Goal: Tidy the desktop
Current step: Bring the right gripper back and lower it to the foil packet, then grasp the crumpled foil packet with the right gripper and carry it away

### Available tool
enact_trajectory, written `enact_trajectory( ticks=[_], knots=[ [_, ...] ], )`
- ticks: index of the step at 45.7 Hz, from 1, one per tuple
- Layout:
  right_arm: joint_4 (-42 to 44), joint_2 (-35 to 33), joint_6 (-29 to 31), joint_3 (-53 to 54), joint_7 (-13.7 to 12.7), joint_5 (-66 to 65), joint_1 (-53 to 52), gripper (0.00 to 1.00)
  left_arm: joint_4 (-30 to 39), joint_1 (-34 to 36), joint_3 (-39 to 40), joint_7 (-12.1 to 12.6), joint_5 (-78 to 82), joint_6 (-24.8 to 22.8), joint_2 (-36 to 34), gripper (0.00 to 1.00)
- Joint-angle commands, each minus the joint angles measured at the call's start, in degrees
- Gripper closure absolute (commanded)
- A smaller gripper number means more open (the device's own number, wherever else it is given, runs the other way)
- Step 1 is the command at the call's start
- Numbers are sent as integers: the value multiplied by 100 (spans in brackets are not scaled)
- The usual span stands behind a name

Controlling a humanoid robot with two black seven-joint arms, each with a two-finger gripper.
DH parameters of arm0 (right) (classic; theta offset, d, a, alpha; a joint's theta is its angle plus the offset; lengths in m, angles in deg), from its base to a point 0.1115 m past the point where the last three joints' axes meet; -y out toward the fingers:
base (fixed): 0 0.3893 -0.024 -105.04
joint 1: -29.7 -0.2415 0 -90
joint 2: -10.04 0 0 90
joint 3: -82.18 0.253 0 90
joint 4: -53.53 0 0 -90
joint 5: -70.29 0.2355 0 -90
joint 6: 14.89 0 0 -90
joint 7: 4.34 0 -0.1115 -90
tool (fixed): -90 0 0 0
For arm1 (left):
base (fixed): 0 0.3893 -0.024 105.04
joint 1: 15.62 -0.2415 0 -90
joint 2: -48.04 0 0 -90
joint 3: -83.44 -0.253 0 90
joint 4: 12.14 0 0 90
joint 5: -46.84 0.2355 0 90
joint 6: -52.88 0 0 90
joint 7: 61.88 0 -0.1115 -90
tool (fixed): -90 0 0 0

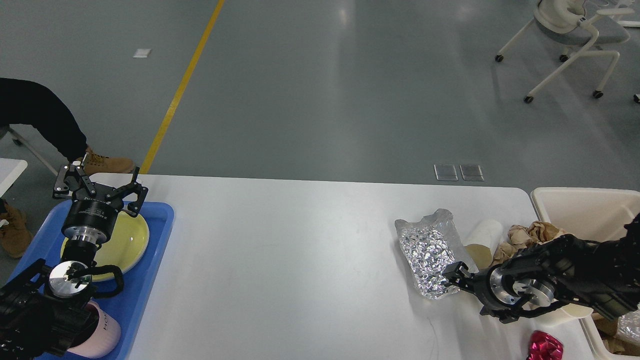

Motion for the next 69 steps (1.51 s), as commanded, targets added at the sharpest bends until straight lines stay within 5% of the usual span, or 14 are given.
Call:
enact_trajectory(
  ticks=[1, 35, 41, 57, 69],
  knots=[
    [-47, 0, 45, -6, 0, 1, -61, 98, 3, 0, 0, 0, -4, 0, 0, 4],
    [-653, -501, 563, 337, 0, -17, -913, 100, 3, 0, 0, 0, 4, 0, 0, 4],
    [-1049, -931, 712, 355, 0, -17, -1598, 100, 3, 0, 0, 0, -4, 0, 0, 4],
    [-1085, -2653, 2523, 284, -44, -166, -4428, 100, 3, 0, 0, 0, -4, 0, 0, 4],
    [-593, -3058, 2515, 100, -44, -562, -4369, 100, 3, 0, 0, 0, 5, 0, 0, 4]
  ],
)
